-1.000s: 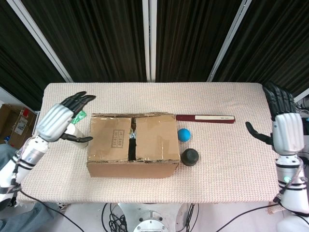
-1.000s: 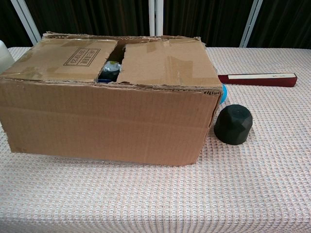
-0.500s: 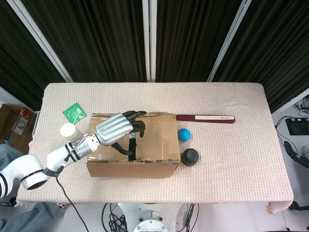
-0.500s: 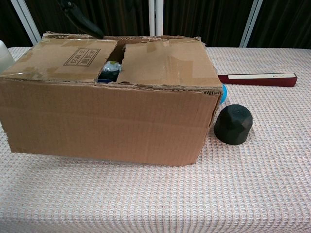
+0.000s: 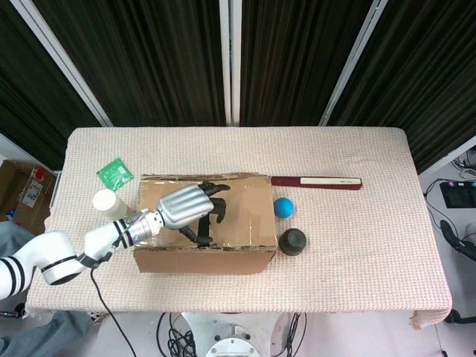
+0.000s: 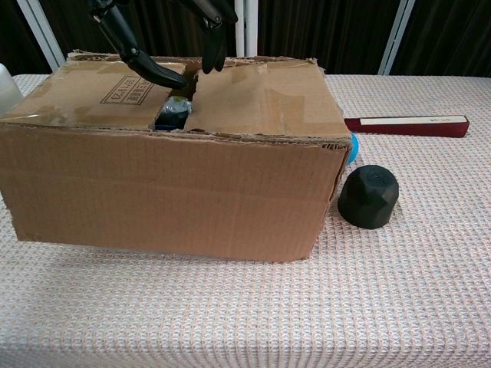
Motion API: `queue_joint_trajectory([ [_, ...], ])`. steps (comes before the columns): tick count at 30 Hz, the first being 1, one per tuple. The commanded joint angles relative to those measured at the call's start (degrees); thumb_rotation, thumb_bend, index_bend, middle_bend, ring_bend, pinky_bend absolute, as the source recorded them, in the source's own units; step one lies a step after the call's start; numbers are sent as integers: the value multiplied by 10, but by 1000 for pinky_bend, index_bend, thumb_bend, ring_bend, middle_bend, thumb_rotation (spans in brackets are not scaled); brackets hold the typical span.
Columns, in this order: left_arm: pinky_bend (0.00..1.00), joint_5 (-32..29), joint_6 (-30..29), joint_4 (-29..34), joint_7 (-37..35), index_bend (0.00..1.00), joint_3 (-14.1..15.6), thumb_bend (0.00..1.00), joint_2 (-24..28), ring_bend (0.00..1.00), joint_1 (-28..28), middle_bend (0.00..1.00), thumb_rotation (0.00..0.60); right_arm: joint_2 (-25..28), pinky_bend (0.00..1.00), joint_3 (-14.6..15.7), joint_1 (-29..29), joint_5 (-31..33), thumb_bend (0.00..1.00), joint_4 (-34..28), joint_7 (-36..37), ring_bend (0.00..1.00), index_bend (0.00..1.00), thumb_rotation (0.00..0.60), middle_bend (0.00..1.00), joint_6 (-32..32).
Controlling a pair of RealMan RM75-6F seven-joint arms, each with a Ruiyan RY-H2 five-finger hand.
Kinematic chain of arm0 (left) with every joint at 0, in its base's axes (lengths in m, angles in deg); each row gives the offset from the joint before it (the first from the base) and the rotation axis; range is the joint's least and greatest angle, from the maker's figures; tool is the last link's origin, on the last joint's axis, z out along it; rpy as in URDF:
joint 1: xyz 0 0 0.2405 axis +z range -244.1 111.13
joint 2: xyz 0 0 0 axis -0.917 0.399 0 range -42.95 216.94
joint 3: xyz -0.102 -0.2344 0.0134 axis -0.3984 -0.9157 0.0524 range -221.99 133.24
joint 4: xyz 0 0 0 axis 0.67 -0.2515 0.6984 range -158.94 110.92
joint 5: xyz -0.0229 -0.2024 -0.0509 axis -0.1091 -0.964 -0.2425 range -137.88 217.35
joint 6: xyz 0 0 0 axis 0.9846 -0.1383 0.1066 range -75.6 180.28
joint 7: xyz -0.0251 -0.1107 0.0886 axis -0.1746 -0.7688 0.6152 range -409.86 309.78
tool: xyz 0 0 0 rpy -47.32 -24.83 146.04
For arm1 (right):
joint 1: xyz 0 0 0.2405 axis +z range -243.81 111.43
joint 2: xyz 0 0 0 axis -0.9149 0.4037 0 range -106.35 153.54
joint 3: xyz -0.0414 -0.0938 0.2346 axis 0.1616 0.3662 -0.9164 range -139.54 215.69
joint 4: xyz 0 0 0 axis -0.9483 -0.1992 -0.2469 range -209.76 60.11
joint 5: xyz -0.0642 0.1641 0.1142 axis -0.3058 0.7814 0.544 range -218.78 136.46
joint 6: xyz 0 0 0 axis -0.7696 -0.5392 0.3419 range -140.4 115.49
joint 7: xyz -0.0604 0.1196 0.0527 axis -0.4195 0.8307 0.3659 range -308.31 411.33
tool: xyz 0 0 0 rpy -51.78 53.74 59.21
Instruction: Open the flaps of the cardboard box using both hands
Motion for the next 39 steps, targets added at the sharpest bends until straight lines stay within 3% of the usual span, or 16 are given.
queue_joint_trajectory([
  [1,165,-8,10,-5,-1,425,7,387,-5,50,-7,320,421,-3,0,-2,-1,-1,139,3,0,0,0,600,0,-3],
  [7,165,-29,31,-6,3,405,21,621,-2,50,-15,315,398,-10,0,-7,-3,2,140,14,8,0,0,600,0,-11],
  [9,165,-37,39,-4,9,400,24,656,0,50,-17,316,398,-11,0,-9,-3,2,141,16,9,0,0,600,0,-14],
  [19,165,-51,56,1,48,396,37,667,-3,50,-25,343,397,-23,0,-21,-4,21,158,19,0,0,0,600,0,-27],
  [39,163,-103,78,31,225,443,41,667,32,51,-19,401,403,-38,0,-33,-1,21,160,31,-2,0,0,600,0,-48],
])
